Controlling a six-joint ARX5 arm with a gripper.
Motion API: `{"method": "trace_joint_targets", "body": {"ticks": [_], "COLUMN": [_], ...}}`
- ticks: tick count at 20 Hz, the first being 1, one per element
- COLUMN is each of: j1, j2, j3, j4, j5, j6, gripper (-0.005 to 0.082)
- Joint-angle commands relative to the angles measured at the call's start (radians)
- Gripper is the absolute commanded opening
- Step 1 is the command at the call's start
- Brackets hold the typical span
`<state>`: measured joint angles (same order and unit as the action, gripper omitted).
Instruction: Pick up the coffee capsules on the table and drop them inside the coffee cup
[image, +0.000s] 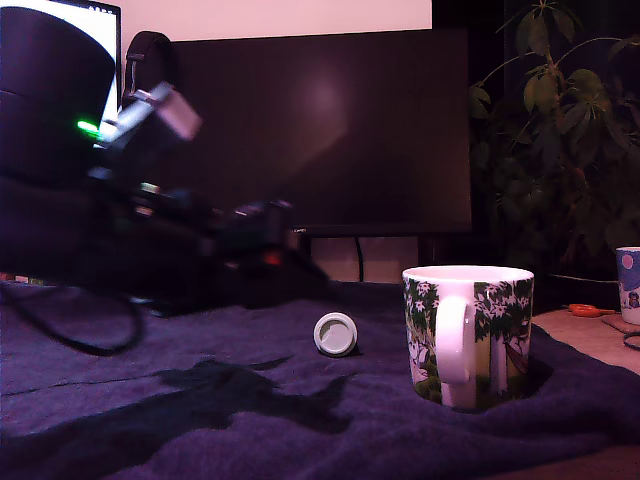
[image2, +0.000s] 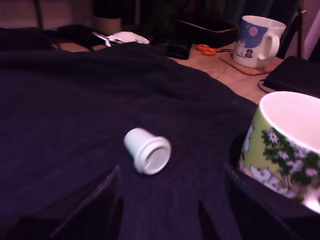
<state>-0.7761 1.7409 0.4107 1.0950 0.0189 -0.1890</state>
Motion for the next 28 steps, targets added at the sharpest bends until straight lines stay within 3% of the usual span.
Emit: {"method": "trace_joint_targets", "body": {"ticks": [1, 10, 15, 19, 28], "j1": [-0.008, -0.01, -0.007, -0.003, 0.01], "j2": [0.028, 0.138, 0.146, 0.167, 0.217], "j3": [0.026, 0.201, 0.296, 0.364, 0.432], "j4": [0.005, -0.126, -0.277, -0.39, -0.526], "j5": [-0.002, -0.032, -0.092, -0.099, -0.099], "j6": [-0.01, -0.048, -0.052, -0.1, -0.129], "gripper": [0.0601, 0.0601, 0.0601, 0.0601, 0.0597]}}
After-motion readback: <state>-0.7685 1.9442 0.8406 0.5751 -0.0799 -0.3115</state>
